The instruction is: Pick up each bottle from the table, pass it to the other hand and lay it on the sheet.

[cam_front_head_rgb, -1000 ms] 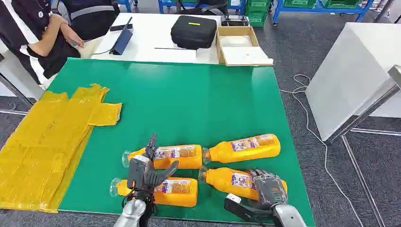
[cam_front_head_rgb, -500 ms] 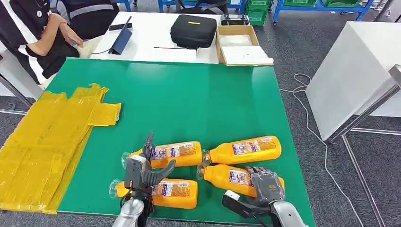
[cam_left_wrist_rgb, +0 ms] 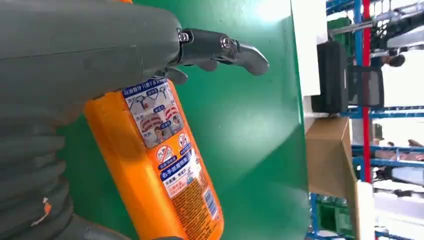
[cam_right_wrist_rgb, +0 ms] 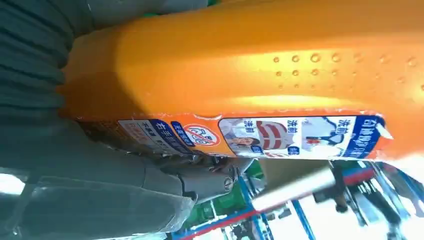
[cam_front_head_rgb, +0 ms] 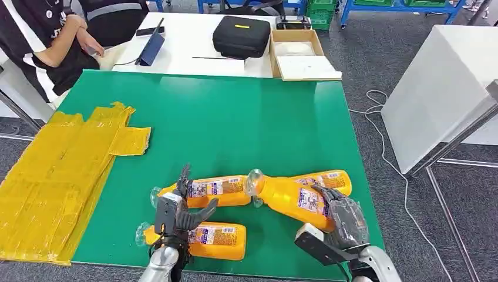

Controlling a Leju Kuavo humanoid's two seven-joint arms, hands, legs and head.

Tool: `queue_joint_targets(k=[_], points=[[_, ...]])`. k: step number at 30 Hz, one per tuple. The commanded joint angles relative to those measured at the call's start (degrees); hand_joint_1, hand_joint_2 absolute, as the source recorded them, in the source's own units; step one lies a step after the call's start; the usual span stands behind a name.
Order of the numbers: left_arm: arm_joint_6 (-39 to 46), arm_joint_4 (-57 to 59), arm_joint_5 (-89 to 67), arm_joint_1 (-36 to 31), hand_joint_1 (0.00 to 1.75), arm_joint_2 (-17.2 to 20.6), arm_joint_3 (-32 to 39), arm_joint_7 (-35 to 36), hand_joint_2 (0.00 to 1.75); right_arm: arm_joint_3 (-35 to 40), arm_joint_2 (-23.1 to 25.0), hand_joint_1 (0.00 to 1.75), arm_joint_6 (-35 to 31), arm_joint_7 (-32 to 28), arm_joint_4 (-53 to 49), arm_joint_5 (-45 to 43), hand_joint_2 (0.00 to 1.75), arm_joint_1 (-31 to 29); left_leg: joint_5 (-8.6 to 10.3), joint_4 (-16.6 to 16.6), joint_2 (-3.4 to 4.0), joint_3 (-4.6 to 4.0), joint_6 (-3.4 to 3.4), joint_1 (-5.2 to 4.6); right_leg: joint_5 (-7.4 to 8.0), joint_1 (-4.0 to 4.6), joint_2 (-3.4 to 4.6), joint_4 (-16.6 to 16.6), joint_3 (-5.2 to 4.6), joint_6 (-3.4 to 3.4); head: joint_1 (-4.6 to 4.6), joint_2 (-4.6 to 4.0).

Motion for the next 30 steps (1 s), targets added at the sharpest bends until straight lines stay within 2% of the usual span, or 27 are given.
queue_joint_targets(k=[1,8,14,18,20,23,26,30], points=[[3.47,-1.76,-0.43,4.86,0.0,2.08,3.46,-0.24,1.75,1.18,0.59,1.75,-7.09,-2.76,11.88,-12.91,1.75,-7.81,0.03,-0.11,0.47,0.02,-0.12,0.04,0.18,0.06,0.39,-0.13,-0.11,-0.17,0.0,0.0],[9.02,-18.16,-10.05,9.05,0.0,1.62,-0.87,5.17,1.75,5.41,4.98,1.75,-10.85,-3.01,16.97,-16.61,1.75,-9.72,0.03,0.0,0.43,-0.07,-0.14,0.15,0.12,0.15,0.32,-0.02,-0.18,-0.23,0.02,0.0],[11.33,-36.43,-15.72,14.65,0.0,4.26,-5.37,6.52,1.75,9.22,5.18,1.75,-13.66,-6.38,24.58,-21.13,1.75,-14.94,0.09,0.09,0.44,-0.4,-0.19,0.26,0.08,0.3,0.3,0.05,-0.56,-0.17,-0.02,0.0],[11.21,-37.21,-15.91,14.92,0.0,4.31,-5.53,7.07,1.75,9.29,5.19,1.75,-13.81,-6.46,24.92,-21.23,1.75,-15.14,0.15,0.04,0.28,-0.6,-0.14,0.17,0.06,0.3,0.18,0.05,-0.65,-0.11,-0.02,0.0],[12.32,-41.54,-17.39,15.97,0.0,5.88,-8.84,5.27,1.75,10.85,4.69,1.75,-14.17,-7.62,27.04,-23.46,1.75,-15.92,0.16,0.04,0.15,-0.63,-0.15,0.16,0.03,0.25,0.04,0.03,-0.63,-0.1,0.02,0.0],[11.86,-46.4,-18.36,15.51,0.0,7.71,-13.21,6.61,1.75,12.66,5.28,1.75,-15.78,-8.8,30.48,-25.39,1.75,-16.98,0.15,0.1,0.16,-0.78,-0.15,0.14,0.04,0.23,0.03,0.07,-0.74,-0.11,0.02,0.0],[10.22,-44.73,-16.28,13.13,0.0,9.72,-17.29,9.19,1.75,14.1,6.23,1.75,-18.45,-9.64,33.74,-26.18,1.75,-18.39,0.21,0.08,0.04,-0.86,-0.16,0.11,0.03,0.2,-0.1,0.07,-0.83,-0.14,0.02,0.0],[9.27,-43.04,-15.41,12.36,0.0,9.56,-18.33,9.38,1.75,14.24,6.9,1.75,-19.36,-9.94,35.21,-26.44,1.75,-19.29,0.2,0.06,0.09,-0.77,-0.21,0.14,0.03,0.24,-0.09,0.04,-0.75,-0.22,0.0,0.0]])
